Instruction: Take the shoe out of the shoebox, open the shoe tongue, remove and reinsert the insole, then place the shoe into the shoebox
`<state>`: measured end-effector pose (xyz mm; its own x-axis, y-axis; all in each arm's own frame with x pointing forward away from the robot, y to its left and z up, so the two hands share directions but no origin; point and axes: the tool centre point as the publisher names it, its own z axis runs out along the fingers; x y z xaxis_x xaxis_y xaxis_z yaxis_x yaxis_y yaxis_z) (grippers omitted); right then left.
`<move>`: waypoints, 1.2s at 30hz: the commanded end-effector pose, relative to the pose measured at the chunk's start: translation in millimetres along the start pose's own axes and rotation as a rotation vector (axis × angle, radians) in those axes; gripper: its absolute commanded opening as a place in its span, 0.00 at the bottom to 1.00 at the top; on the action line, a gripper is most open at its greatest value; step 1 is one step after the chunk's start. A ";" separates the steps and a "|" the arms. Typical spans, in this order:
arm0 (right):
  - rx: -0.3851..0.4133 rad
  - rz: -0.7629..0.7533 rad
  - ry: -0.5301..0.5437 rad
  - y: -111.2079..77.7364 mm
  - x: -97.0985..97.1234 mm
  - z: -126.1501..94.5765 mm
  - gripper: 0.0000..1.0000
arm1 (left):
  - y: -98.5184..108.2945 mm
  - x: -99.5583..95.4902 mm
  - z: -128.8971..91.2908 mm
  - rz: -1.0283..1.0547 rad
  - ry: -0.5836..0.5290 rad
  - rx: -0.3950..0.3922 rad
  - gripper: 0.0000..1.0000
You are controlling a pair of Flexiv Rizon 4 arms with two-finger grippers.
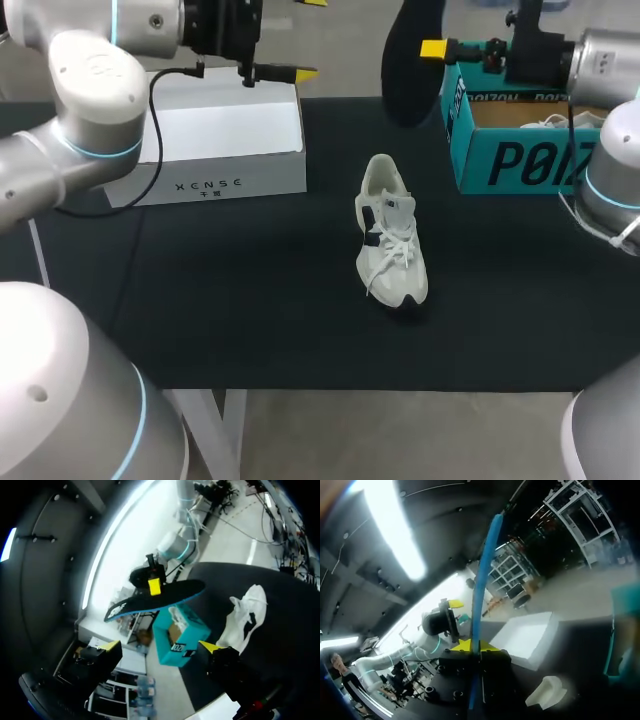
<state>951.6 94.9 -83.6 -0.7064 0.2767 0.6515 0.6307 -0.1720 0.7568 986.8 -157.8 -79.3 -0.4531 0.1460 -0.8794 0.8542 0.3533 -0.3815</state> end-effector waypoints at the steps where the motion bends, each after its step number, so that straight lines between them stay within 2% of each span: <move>1: -0.001 0.000 -0.006 0.3 1.0 2.1 0.00 | 0.2 -0.7 0.8 0.000 0.004 -0.003 1.00; 2: -0.026 -0.002 -0.010 -3.2 -2.8 3.0 0.00 | 0.2 -0.7 0.8 0.000 0.004 -0.003 1.00; 4: -0.067 -0.124 -0.064 -12.7 -17.5 6.2 0.00 | 0.2 -0.7 0.8 0.000 0.004 -0.003 1.00; 6: -0.110 -0.180 -0.103 -17.9 -31.9 10.0 0.00 | 0.2 -0.7 0.8 0.000 0.004 -0.003 1.00; 9: -0.120 -0.224 -0.138 -23.9 -55.1 15.4 0.00 | 0.2 -0.7 0.8 0.000 0.004 -0.003 1.00; 13: -0.063 -0.260 -0.186 -32.0 -73.2 19.6 0.00 | 0.2 -0.7 0.8 0.000 0.004 -0.003 1.00; 21: 0.024 -0.290 -0.226 -39.6 -87.1 16.6 0.00 | 0.2 -0.7 0.8 0.000 0.004 -0.003 1.00; 28: 0.106 -0.296 -0.213 -56.8 -99.2 15.1 0.00 | 0.2 -0.7 0.8 0.000 0.004 -0.003 1.00; 32: 0.118 -0.343 -0.212 -60.8 -107.0 24.4 0.00 | 0.2 -0.7 0.8 0.000 0.004 -0.003 1.00; 36: 0.123 -0.327 -0.214 -64.6 -115.6 35.4 0.00 | 0.2 -0.7 0.8 0.000 0.004 -0.003 1.00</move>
<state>991.8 96.1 -202.8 -0.8056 0.4895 0.3338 0.4181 0.0706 0.9057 986.3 -157.9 -79.2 -0.4539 0.1469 -0.8789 0.8534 0.3554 -0.3813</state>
